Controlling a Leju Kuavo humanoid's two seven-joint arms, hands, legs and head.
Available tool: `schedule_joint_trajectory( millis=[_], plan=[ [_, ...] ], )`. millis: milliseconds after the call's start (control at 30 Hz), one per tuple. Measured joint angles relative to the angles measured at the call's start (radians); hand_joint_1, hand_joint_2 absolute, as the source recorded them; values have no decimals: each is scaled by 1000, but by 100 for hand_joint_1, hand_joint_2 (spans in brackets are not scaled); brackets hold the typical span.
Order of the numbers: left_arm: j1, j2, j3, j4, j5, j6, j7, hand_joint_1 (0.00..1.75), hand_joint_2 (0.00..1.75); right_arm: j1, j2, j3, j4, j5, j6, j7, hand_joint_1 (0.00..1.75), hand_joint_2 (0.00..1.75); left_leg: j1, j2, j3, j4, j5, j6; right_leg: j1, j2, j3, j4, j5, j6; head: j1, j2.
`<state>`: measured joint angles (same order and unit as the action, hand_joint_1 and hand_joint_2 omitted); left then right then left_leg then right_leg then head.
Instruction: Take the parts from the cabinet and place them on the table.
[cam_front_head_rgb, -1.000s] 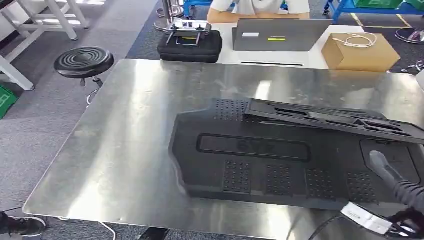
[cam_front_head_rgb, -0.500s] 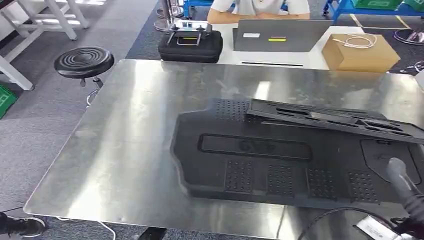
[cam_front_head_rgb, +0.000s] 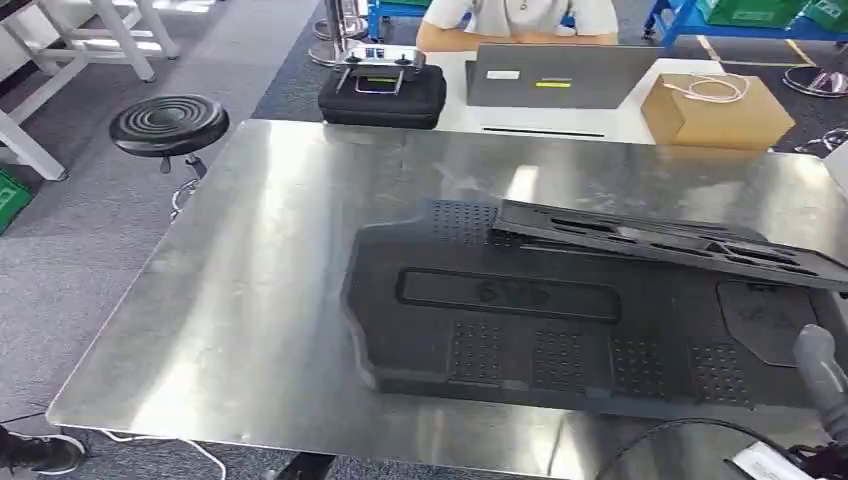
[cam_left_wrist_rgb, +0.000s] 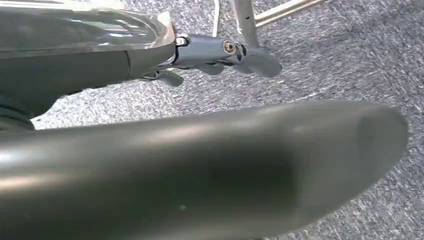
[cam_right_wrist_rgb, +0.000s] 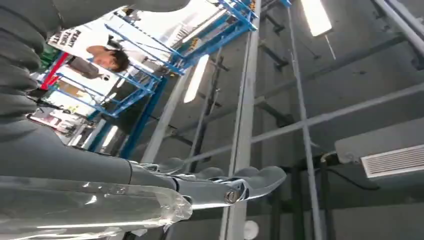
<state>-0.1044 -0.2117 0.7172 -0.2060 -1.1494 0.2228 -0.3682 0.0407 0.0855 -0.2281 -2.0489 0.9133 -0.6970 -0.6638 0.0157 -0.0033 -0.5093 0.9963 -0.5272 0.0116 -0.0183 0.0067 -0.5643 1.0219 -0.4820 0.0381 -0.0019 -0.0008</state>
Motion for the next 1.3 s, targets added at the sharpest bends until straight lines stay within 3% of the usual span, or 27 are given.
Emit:
schedule_joint_trajectory(
  millis=[33,100,133,167,300,367,400,433,533,567,633,700,733,767,833,867,900,933,967,1000,1033,1067,1100,1200,1233,1267,1300],
  plan=[
    [0,0,0,0,0,0,0,0,0,-1,0,0,-1,0,0,0,0,175,0,0,0,0,2,-3,0,0,-4,-1,-1,-2,0,0],
    [1,0,0,0,0,1,0,0,0,-3,3,-1,-2,0,0,0,0,175,0,0,-4,1,2,-14,-2,-2,-5,-8,-6,-15,0,0],
    [0,0,0,0,0,1,0,0,0,-3,5,-1,-3,0,0,0,0,175,2,-2,-9,13,-20,-19,-7,-7,-6,-14,-1,-26,0,0],
    [0,0,0,0,0,1,0,0,0,-3,6,-1,-3,0,0,0,0,175,1,-1,-15,27,-36,-20,-7,-6,-9,-14,1,-31,-1,0],
    [0,0,0,0,0,1,0,0,0,-3,6,-1,-3,0,0,0,0,175,2,-1,-17,34,-44,-20,-6,-6,-9,-14,1,-33,-1,0],
    [0,0,0,0,0,1,0,0,0,-4,8,-2,-4,0,0,0,0,175,2,-1,-30,65,-68,-20,-6,-7,-13,-14,3,-37,-3,0],
    [0,0,0,0,0,1,0,0,0,-4,8,-2,-4,0,0,-1,0,175,3,-1,-45,102,-94,-21,-5,-7,-17,-14,5,-40,-3,0],
    [0,1,0,0,0,2,0,0,0,-1,10,-4,-4,-4,0,-1,0,175,2,-1,-111,300,-165,-20,5,-11,-40,-11,21,-48,-3,0],
    [-1,2,0,0,0,6,0,0,0,-2,12,-5,-5,-13,0,-7,0,175,2,-1,24,59,-42,-10,6,-10,-54,-3,31,-40,-3,0],
    [-2,2,0,0,0,7,0,0,0,-2,12,-6,-8,-15,0,-9,0,175,1,-1,50,8,-49,-9,9,-10,-60,1,35,-33,-3,0],
    [0,2,0,0,0,7,0,0,0,-3,12,-7,-13,-19,0,-10,0,175,-5,-2,41,-1,-38,-6,10,-9,-67,1,51,-19,-1,0],
    [2,1,0,0,0,7,0,0,0,-2,13,-9,-13,-22,0,-12,0,175,-9,-2,32,3,-27,6,7,-8,-68,-4,65,-6,-1,0],
    [2,0,0,0,0,8,0,0,0,-1,13,-10,-15,-24,0,-13,0,175,-2,3,26,-1,-17,13,3,-8,-73,1,50,0,-1,0],
    [1,0,0,0,0,10,0,0,0,-1,13,-12,-15,-27,0,-13,0,175,-4,5,17,0,-8,22,3,-8,-83,23,10,4,1,0],
    [1,0,0,0,0,10,0,0,0,-1,13,-18,-16,-35,0,-17,0,175,-8,9,-6,1,10,33,3,-8,-122,166,-109,9,1,0],
    [1,0,0,0,0,10,0,0,0,-1,13,-21,-16,-38,0,-19,0,175,-11,10,-18,2,18,35,3,-8,-141,245,-147,11,0,0],
    [1,0,0,0,0,10,0,0,0,0,13,-24,-16,-39,0,-20,0,175,-14,10,-29,4,25,36,3,-8,-146,294,-158,10,1,0],
    [1,0,0,0,0,10,0,0,0,1,13,-26,-16,-40,0,-22,0,175,-17,10,-40,6,32,37,4,-8,-132,300,-144,9,1,0],
    [1,0,0,0,0,10,0,0,0,0,13,-27,-16,-41,0,-23,0,175,-21,10,-51,9,38,38,5,-7,-95,262,-114,5,0,0],
    [1,0,0,0,0,10,0,0,0,0,13,-28,-16,-42,0,-24,0,175,-24,10,-59,10,44,38,9,-7,-42,189,-81,-3,1,0],
    [1,0,0,0,0,10,0,0,0,-1,13,-28,-18,-42,0,-24,0,175,-29,9,-65,12,50,39,15,-5,30,80,-51,-19,1,0],
    [1,-3,0,0,0,10,0,0,0,-3,13,-28,-21,-42,0,-24,0,175,-26,10,-69,12,55,39,24,-2,82,-2,-56,-38,-1,0],
    [0,-4,0,0,0,10,0,0,0,-4,13,-28,-24,-42,0,-24,0,175,-32,9,-74,12,61,33,25,-6,105,-49,-66,-46,-2,0],
    [0,-3,0,0,0,10,0,0,0,-2,13,-30,-28,-41,0,-24,0,175,-20,10,-84,8,85,15,37,-4,98,-61,-48,-53,0,0],
    [0,-2,0,0,0,10,0,0,0,-3,14,-31,-27,-40,0,-24,0,175,-23,8,-88,9,78,11,25,-10,94,-80,-30,-58,0,0],
    [0,-1,0,0,0,10,0,0,0,-6,15,-30,-27,-38,0,-24,0,175,-22,6,-97,21,46,3,23,-15,85,-82,-19,-60,-2,0],
    [0,-1,0,0,0,11,0,0,0,-7,15,-31,-27,-38,0,-24,0,175,-19,6,-112,67,-11,-2,22,-16,72,-80,-11,-65,-3,0]
  ],
)
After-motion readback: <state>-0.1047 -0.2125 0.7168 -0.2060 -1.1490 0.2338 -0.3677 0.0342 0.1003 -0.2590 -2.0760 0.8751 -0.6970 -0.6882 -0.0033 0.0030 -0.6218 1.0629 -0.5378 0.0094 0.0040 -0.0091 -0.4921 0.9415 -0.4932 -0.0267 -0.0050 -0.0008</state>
